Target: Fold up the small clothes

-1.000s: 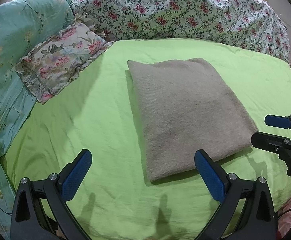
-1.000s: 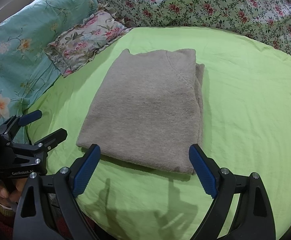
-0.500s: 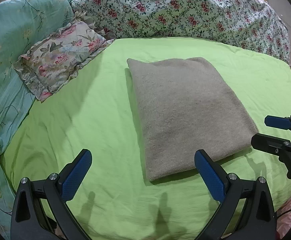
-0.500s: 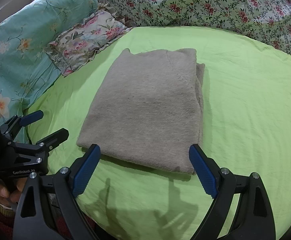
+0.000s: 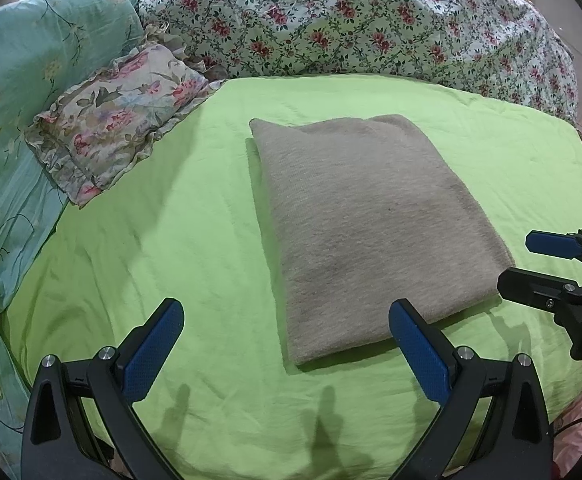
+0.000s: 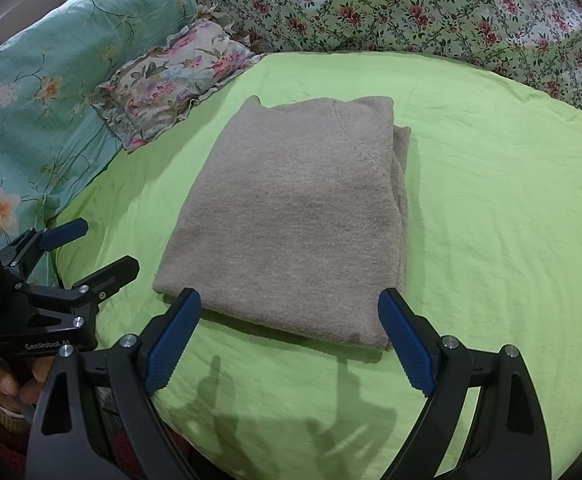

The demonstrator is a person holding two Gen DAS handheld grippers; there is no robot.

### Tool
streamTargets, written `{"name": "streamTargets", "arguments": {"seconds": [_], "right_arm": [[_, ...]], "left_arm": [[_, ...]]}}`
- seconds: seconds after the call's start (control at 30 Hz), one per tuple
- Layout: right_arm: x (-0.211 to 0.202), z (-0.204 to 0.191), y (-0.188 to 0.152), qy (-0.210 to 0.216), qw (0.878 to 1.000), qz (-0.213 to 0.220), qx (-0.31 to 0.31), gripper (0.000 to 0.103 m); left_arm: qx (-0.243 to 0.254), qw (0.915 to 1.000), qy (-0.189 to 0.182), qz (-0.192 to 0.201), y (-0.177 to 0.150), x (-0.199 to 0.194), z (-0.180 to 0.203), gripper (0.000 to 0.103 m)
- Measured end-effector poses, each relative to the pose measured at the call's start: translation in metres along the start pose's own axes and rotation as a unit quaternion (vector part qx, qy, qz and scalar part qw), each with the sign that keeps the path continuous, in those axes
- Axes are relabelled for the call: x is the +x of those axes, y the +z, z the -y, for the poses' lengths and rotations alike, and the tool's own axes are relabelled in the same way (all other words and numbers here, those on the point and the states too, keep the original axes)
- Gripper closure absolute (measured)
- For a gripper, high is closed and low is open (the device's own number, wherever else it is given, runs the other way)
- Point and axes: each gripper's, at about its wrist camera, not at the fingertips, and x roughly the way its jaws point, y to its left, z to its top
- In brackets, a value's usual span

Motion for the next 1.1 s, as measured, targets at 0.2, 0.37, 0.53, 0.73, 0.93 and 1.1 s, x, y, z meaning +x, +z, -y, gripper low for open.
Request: {"name": "streamTargets", "arguments": {"seconds": [0.2, 0.37, 0.53, 0.73, 0.93, 1.1], "right_arm": [[0.0005, 0.0001, 0.0001, 0.001, 1.000, -0.002, -0.002, 0.013], [0.0009, 0.0014, 0.0004, 0.001, 1.000, -0.002, -0.001, 0.013], [0.0007, 0.0023, 0.0008, 0.002, 1.000, -0.002, -0.003, 0.012], [-0.0011, 0.0035, 0.0038, 0.002, 1.000, 0.000, -0.003, 0.012], [-0.0025, 0.0042, 0.0051, 0.003, 1.000, 0.001, -0.004, 0.012], [-0.0027, 0.0043, 0.0053, 0.003, 1.000, 0.002, -0.003, 0.012]], "left_arm": [[0.000, 1.0000, -0.002, -0.001, 0.0006, 0.0014, 0.0009, 0.000], [0.000, 1.0000, -0.002, -0.001, 0.0002, 0.0023, 0.0009, 0.000], [-0.002, 1.0000, -0.002, -0.001, -0.0002, 0.0024, 0.0008, 0.000], [-0.003, 1.0000, -0.002, 0.000, 0.0000, 0.0022, 0.0010, 0.000], [-0.008, 1.0000, 0.001, 0.002, 0.0009, 0.0009, -0.0001, 0.000], [-0.017, 0.9998, -0.010, -0.001, 0.0036, 0.0004, -0.0018, 0.000]]}}
